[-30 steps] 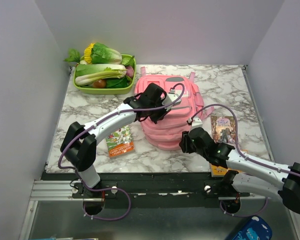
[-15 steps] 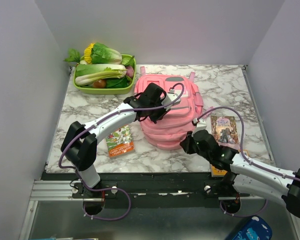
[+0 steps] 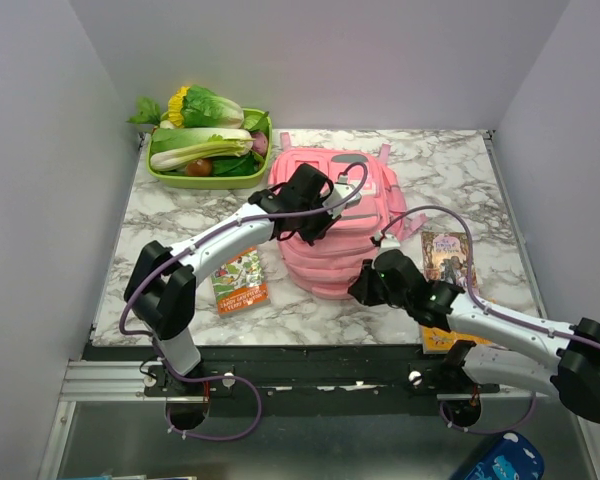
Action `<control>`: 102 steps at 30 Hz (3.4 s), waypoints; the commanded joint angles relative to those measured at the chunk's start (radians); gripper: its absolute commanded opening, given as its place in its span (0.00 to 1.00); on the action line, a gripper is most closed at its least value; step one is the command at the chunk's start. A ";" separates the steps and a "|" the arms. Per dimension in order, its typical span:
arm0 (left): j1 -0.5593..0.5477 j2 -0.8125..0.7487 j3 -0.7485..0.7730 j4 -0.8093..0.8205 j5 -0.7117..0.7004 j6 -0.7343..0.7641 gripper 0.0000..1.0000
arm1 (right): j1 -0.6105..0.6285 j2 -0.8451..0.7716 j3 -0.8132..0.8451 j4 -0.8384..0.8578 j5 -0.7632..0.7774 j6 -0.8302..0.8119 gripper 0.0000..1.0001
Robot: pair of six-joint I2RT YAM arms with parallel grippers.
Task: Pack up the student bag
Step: Unzip the student bag at the center of the board.
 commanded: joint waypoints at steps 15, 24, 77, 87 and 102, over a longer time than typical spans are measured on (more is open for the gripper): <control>0.006 0.151 0.217 0.035 0.080 -0.441 0.00 | 0.158 0.188 0.182 -0.016 0.052 -0.002 0.01; 0.006 0.119 0.318 0.026 0.165 -0.554 0.00 | 0.180 0.277 0.174 0.002 0.101 -0.013 0.01; 0.038 0.008 0.257 -0.060 0.162 -0.383 0.00 | 0.068 0.110 -0.030 0.271 0.302 -0.224 0.17; 0.036 0.113 0.303 -0.008 0.149 -0.399 0.00 | 0.069 -0.011 0.004 0.215 0.216 -0.213 0.01; 0.015 0.166 0.367 0.090 0.142 -0.545 0.00 | 0.129 0.167 0.131 0.232 0.098 -0.161 0.01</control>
